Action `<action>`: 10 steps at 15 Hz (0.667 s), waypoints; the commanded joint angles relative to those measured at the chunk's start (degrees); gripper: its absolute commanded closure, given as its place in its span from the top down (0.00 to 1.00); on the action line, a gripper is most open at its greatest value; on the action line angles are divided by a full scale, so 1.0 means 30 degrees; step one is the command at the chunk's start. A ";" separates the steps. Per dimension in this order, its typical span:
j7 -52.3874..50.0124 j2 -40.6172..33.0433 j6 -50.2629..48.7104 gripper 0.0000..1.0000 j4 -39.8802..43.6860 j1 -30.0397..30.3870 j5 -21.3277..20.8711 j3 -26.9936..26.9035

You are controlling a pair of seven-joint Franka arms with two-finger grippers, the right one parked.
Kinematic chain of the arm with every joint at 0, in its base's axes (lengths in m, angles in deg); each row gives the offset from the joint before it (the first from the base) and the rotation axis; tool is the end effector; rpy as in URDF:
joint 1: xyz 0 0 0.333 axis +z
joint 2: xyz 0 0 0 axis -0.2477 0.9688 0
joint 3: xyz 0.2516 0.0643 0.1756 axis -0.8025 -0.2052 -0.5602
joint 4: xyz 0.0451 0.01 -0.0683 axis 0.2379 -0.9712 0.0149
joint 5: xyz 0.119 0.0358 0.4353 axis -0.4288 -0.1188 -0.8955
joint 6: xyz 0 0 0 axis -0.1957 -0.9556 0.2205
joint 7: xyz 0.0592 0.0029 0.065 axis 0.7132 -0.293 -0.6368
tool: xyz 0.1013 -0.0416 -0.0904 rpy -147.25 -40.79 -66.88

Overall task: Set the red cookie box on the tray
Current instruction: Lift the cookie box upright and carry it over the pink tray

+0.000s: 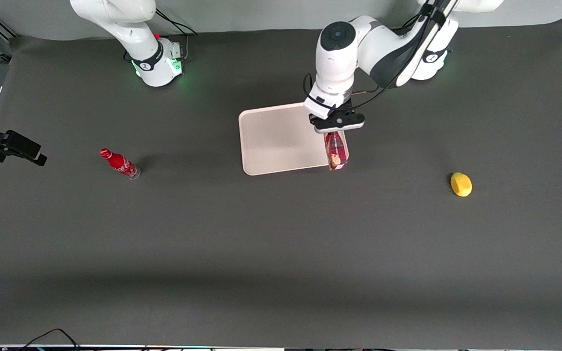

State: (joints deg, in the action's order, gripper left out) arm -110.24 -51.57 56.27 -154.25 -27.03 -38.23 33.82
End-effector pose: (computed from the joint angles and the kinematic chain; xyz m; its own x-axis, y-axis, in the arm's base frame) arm 0.4064 -0.4308 0.2887 0.9875 0.1294 0.0904 0.1336 -0.9901 -0.0420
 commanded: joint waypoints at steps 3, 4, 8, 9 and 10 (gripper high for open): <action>-0.4850 -0.0343 0.2191 0.00 -0.2190 -0.1043 -0.3016 0.0628; -0.5409 -0.0283 0.2717 0.00 -0.2627 -0.1277 -0.3657 0.0628; -0.8046 0.0621 0.4040 0.00 -0.3569 -0.1571 -0.7112 0.0628; -0.8690 0.1235 0.4070 0.00 -0.3540 -0.1630 -0.7787 0.0628; -0.9508 0.1560 0.4128 0.00 -0.3540 -0.1660 -0.8461 0.0628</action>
State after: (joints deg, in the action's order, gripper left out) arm -132.13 -50.05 67.37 -164.73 -30.96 -57.80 36.07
